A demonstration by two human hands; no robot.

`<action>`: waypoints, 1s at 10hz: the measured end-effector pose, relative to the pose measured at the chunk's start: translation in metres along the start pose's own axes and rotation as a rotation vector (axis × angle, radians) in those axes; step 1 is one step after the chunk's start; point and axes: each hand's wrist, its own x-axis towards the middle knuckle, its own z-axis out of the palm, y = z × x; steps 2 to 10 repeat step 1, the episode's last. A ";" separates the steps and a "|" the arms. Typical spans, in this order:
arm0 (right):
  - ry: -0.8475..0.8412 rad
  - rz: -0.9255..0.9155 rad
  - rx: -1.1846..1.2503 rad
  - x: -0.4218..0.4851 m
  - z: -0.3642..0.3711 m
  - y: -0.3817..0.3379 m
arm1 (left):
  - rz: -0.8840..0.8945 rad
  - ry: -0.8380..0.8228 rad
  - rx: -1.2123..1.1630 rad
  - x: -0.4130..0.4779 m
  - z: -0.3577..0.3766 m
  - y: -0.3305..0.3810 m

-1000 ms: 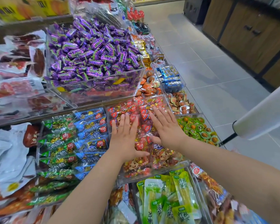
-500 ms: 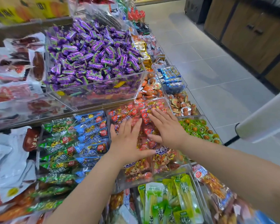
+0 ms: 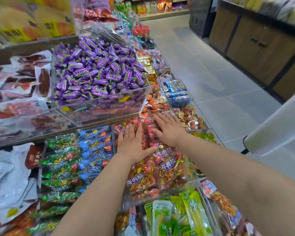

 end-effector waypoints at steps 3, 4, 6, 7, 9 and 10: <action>0.101 -0.044 0.083 -0.010 -0.006 -0.001 | 0.031 0.174 -0.104 -0.011 -0.006 0.000; 0.101 -0.044 0.083 -0.010 -0.006 -0.001 | 0.031 0.174 -0.104 -0.011 -0.006 0.000; 0.101 -0.044 0.083 -0.010 -0.006 -0.001 | 0.031 0.174 -0.104 -0.011 -0.006 0.000; 0.101 -0.044 0.083 -0.010 -0.006 -0.001 | 0.031 0.174 -0.104 -0.011 -0.006 0.000; 0.101 -0.044 0.083 -0.010 -0.006 -0.001 | 0.031 0.174 -0.104 -0.011 -0.006 0.000; 0.101 -0.044 0.083 -0.010 -0.006 -0.001 | 0.031 0.174 -0.104 -0.011 -0.006 0.000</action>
